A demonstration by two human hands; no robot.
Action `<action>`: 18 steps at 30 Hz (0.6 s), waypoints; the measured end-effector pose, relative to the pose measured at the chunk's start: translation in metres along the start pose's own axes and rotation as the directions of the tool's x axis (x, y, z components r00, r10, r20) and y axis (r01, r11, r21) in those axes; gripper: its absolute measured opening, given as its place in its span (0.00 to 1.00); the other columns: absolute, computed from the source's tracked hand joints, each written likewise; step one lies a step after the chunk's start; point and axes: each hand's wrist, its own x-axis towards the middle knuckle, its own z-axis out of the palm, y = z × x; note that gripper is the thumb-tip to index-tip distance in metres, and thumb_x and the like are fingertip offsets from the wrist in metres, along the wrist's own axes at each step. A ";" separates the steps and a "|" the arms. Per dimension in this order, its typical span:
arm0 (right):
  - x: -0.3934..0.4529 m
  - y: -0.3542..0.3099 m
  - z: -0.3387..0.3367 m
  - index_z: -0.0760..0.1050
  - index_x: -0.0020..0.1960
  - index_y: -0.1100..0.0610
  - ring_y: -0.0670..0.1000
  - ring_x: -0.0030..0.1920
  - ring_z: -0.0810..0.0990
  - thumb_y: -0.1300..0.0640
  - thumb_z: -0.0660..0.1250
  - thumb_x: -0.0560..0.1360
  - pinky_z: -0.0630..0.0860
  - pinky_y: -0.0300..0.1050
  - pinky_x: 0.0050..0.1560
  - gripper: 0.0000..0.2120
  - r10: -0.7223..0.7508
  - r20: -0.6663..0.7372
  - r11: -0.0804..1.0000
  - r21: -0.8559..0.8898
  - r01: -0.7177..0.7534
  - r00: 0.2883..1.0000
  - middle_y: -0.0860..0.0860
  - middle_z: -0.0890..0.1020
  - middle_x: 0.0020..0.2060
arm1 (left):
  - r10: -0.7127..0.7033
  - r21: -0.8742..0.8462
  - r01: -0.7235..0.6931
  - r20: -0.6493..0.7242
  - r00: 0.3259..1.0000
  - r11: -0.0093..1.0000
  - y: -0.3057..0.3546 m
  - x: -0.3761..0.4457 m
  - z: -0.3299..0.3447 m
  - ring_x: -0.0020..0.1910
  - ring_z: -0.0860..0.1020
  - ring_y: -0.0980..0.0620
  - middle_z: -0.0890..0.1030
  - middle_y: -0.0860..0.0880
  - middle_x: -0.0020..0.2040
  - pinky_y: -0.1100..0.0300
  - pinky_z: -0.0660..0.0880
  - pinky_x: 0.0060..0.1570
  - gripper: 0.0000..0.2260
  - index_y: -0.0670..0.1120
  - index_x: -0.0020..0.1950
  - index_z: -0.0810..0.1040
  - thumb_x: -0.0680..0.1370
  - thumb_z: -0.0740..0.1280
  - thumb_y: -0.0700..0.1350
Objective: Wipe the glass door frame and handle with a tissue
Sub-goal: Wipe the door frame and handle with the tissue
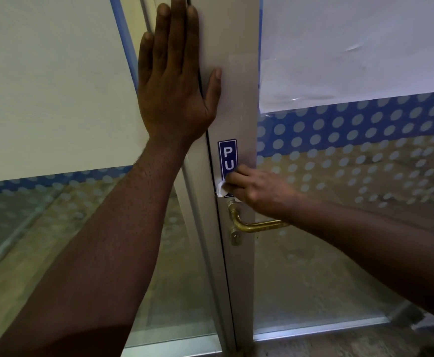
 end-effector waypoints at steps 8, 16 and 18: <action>0.020 0.012 -0.017 0.77 0.58 0.62 0.53 0.44 0.78 0.61 0.65 0.78 0.79 0.46 0.37 0.10 0.136 -0.339 0.989 0.096 -0.110 0.931 0.58 0.78 0.50 | 0.000 -0.014 0.000 -0.002 1.000 1.000 0.001 0.001 -0.001 0.77 0.61 0.41 0.65 0.38 0.77 0.50 0.52 0.78 0.29 0.38 0.78 0.63 0.85 0.56 0.58; 0.026 0.020 -0.029 0.77 0.58 0.63 0.54 0.42 0.79 0.61 0.62 0.80 0.79 0.45 0.34 0.11 0.206 -0.456 0.977 0.054 -0.205 0.866 0.59 0.80 0.49 | -0.005 -0.007 0.005 -0.008 1.000 1.000 0.000 0.001 0.000 0.77 0.61 0.40 0.65 0.37 0.77 0.51 0.50 0.78 0.29 0.38 0.78 0.63 0.85 0.56 0.58; 0.032 0.025 -0.029 0.77 0.60 0.64 0.55 0.48 0.80 0.62 0.62 0.80 0.80 0.43 0.41 0.11 0.188 -0.544 0.966 -0.049 -0.255 0.818 0.60 0.80 0.53 | -0.005 -0.008 0.005 -0.012 1.000 1.000 0.000 0.001 0.000 0.77 0.62 0.40 0.66 0.37 0.77 0.51 0.50 0.78 0.29 0.38 0.78 0.63 0.85 0.56 0.58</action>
